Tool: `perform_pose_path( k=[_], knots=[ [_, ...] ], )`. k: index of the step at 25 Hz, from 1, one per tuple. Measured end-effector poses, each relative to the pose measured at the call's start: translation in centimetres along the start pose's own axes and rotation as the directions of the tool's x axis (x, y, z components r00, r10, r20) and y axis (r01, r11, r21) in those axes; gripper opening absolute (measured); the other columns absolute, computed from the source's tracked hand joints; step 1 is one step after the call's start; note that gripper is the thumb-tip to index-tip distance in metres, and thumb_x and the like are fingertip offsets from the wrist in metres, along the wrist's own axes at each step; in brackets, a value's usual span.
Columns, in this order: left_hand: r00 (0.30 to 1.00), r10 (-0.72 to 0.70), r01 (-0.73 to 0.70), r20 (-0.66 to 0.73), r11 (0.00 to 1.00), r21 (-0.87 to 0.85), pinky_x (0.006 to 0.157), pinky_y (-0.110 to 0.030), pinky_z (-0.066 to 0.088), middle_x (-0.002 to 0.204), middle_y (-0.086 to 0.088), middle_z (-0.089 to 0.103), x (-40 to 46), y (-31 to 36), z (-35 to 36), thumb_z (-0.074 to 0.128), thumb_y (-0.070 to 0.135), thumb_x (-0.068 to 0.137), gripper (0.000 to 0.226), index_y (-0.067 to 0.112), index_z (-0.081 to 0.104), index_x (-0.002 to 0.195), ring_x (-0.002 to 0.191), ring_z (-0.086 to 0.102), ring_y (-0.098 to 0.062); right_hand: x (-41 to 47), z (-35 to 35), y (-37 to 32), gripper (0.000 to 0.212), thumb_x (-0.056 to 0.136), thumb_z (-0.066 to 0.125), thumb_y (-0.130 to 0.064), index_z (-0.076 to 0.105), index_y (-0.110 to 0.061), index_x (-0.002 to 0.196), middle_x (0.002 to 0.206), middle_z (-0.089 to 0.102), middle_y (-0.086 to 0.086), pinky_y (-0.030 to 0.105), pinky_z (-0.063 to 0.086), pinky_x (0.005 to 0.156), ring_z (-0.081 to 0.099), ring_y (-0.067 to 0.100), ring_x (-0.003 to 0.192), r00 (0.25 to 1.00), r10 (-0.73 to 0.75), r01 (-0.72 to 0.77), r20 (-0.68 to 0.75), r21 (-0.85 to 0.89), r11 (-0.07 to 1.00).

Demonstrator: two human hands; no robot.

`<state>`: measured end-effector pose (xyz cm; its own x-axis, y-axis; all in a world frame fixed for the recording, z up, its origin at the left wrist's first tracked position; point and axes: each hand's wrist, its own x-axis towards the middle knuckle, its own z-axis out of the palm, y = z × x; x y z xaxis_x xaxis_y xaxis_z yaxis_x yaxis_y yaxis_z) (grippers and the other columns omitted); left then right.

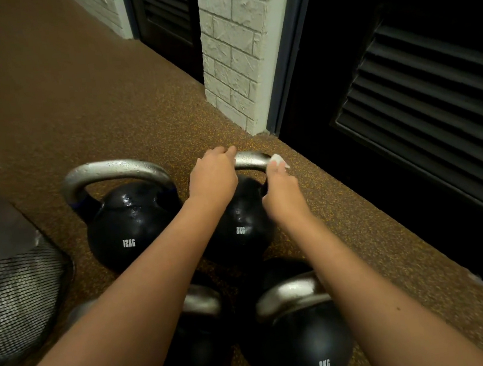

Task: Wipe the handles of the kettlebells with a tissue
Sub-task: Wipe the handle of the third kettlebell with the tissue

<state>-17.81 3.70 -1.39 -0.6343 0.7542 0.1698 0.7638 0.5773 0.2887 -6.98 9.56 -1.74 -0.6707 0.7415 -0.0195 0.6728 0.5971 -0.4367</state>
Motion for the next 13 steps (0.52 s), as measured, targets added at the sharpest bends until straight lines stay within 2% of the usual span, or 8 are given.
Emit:
perform_pose_path(
  k=[1,3,5,8,11,13],
  knots=[
    [1.000,-0.009,0.009,0.001,1.000,-0.009,0.101,-0.041,0.037,0.134,-0.011,0.049,0.0,0.0,0.0,0.038,0.007,0.095,0.041,0.013,0.044,0.135,0.125,0.044,-0.028,0.5,-0.7,0.3,0.063,0.087,0.046,0.004,0.023,-0.007,0.145,0.142,0.034,0.018,0.036,0.038,0.100,0.041,0.033,0.124,0.999,0.045,-0.044,-0.007,0.024,0.999],
    [1.000,-0.018,0.018,-0.004,1.000,-0.020,0.105,-0.041,0.034,0.138,-0.010,0.046,0.0,0.1,-0.1,0.037,0.006,0.095,0.045,0.014,0.039,0.139,0.128,0.041,-0.027,2.2,-2.1,0.6,0.058,0.088,0.044,0.004,0.035,-0.014,0.142,0.134,0.044,0.017,0.036,0.040,0.098,0.048,0.031,0.117,0.996,0.093,-0.094,0.008,0.084,0.992],
    [1.000,-0.010,0.010,-0.007,1.000,-0.009,0.104,-0.041,0.034,0.138,-0.011,0.047,0.0,0.2,-0.1,0.038,0.006,0.095,0.046,0.014,0.039,0.139,0.128,0.041,-0.027,3.7,-2.8,0.5,0.057,0.087,0.044,0.005,0.045,-0.022,0.137,0.133,0.046,0.016,0.037,0.040,0.099,0.050,0.031,0.115,0.998,0.045,-0.050,0.036,0.136,0.989],
    [1.000,0.001,-0.001,0.004,1.000,-0.015,0.102,-0.041,0.035,0.136,-0.012,0.048,-0.2,0.1,-0.2,0.037,0.008,0.096,0.042,0.012,0.042,0.137,0.126,0.042,-0.028,4.0,-2.3,1.4,0.059,0.084,0.044,0.006,0.051,-0.029,0.132,0.130,0.050,0.014,0.040,0.043,0.097,0.052,0.032,0.112,0.999,-0.025,0.019,0.034,0.184,0.983],
    [1.000,0.005,-0.005,0.005,1.000,-0.027,0.103,-0.041,0.035,0.136,-0.012,0.048,-0.2,0.0,-0.1,0.037,0.009,0.096,0.042,0.012,0.042,0.138,0.126,0.043,-0.028,4.3,-2.7,2.5,0.048,0.085,0.048,0.004,0.058,-0.024,0.123,0.123,0.057,0.013,0.037,0.046,0.086,0.053,0.030,0.107,0.996,0.015,-0.032,0.086,0.203,0.979],
    [1.000,0.005,-0.004,0.015,1.000,-0.026,0.102,-0.042,0.035,0.137,-0.012,0.047,0.0,0.0,-0.1,0.037,0.009,0.096,0.042,0.013,0.041,0.138,0.125,0.043,-0.029,5.5,-3.3,2.0,0.043,0.086,0.047,0.003,0.061,-0.018,0.120,0.120,0.059,0.014,0.036,0.044,0.090,0.051,0.031,0.111,0.987,0.009,-0.029,0.158,0.130,0.991]
  ],
)
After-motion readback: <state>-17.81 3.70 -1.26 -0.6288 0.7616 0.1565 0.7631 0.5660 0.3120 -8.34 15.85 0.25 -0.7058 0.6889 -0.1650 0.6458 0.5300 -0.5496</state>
